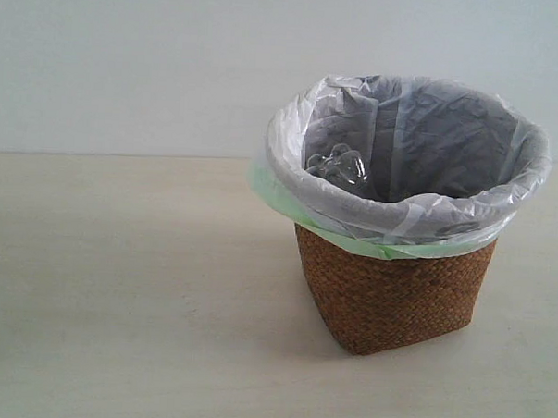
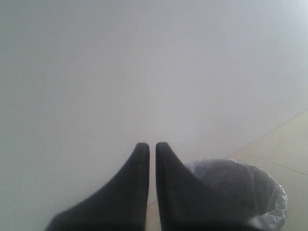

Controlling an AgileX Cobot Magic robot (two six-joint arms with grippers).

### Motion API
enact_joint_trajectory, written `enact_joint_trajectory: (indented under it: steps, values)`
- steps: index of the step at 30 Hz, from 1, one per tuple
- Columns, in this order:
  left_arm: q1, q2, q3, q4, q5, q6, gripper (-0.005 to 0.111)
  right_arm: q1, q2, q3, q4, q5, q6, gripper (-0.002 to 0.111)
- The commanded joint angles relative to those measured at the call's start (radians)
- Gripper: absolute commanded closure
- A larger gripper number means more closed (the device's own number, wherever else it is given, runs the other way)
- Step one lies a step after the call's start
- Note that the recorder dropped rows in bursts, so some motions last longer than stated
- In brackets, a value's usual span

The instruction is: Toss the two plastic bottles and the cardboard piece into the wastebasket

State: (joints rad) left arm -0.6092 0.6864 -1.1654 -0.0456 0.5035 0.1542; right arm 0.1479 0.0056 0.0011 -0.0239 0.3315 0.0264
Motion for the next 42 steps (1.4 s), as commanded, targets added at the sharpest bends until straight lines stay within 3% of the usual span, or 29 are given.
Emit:
enact_joint_trajectory:
  steps: [1,9,15,22,35,42]
  values:
    - [-0.002,-0.104,0.204,-0.016,-0.141,-0.013,0.103,0.001,-0.006,-0.001,-0.008,-0.009,-0.003,0.106]
    - [-0.002,-0.238,0.511,-0.131,-0.283,-0.013,0.103,0.001,-0.006,-0.001,-0.008,-0.009,-0.003,0.106]
    - [-0.002,-0.255,0.622,-0.149,-0.287,-0.013,0.103,0.001,-0.006,-0.001,-0.008,-0.009,-0.003,0.106]
    - [-0.002,-0.255,0.634,-0.176,-0.222,-0.013,0.103,0.001,-0.006,-0.001,-0.008,-0.009,-0.003,0.106]
    - [0.0,-0.293,0.634,-0.176,-0.22,-0.013,0.103,0.001,-0.006,-0.001,-0.008,-0.009,-0.003,0.106]
    - [0.137,-0.412,0.634,-0.176,-0.22,-0.013,0.103,0.001,-0.006,-0.001,-0.008,-0.009,-0.003,0.106]
